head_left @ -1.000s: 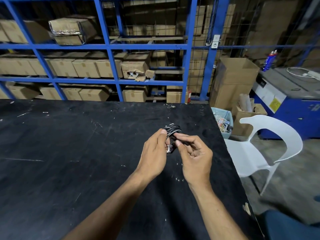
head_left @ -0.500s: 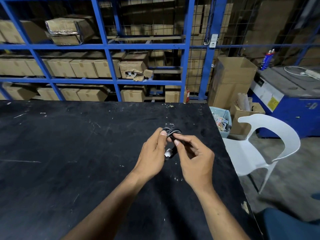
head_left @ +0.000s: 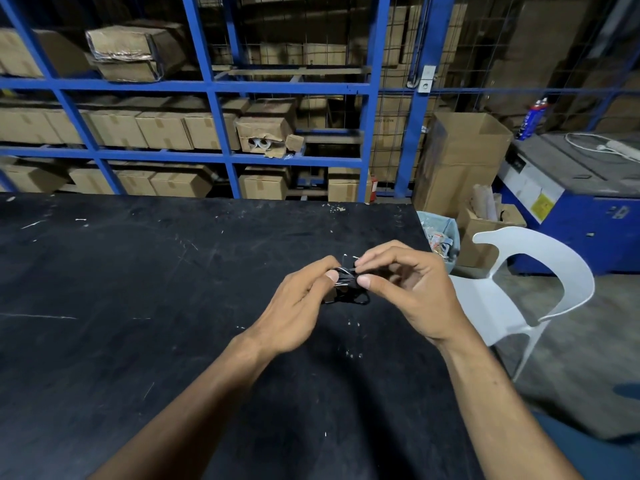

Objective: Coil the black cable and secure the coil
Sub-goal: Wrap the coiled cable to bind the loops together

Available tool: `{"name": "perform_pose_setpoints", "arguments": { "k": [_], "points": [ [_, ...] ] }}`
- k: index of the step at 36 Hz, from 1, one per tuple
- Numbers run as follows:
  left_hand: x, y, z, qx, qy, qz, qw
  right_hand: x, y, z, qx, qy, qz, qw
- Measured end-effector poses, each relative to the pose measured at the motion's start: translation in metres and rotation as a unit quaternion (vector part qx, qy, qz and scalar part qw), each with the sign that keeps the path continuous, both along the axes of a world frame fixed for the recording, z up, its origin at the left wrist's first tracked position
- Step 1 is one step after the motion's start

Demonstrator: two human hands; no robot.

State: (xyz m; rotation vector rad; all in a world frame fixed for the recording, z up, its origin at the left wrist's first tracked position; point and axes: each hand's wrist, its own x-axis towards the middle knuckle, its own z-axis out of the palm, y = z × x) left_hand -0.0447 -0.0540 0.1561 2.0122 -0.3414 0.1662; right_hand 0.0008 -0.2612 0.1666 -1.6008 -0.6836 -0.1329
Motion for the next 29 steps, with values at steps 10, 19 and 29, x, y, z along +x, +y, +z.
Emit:
{"name": "perform_pose_setpoints", "arguments": {
  "k": [10, 19, 29],
  "points": [
    [0.009, -0.001, -0.004, -0.083, 0.102, -0.020, 0.991, -0.003, 0.006, -0.010, 0.004, -0.050, -0.036, 0.998],
    [0.013, -0.003, -0.004, -0.125, 0.200, 0.000, 0.972, -0.004, 0.007, -0.023, -0.024, -0.061, -0.088, 0.994],
    [0.014, -0.005, -0.007, -0.023, 0.123, 0.058, 0.990, 0.003, 0.005, -0.026, -0.050, -0.013, -0.109, 0.993]
  ]
}}
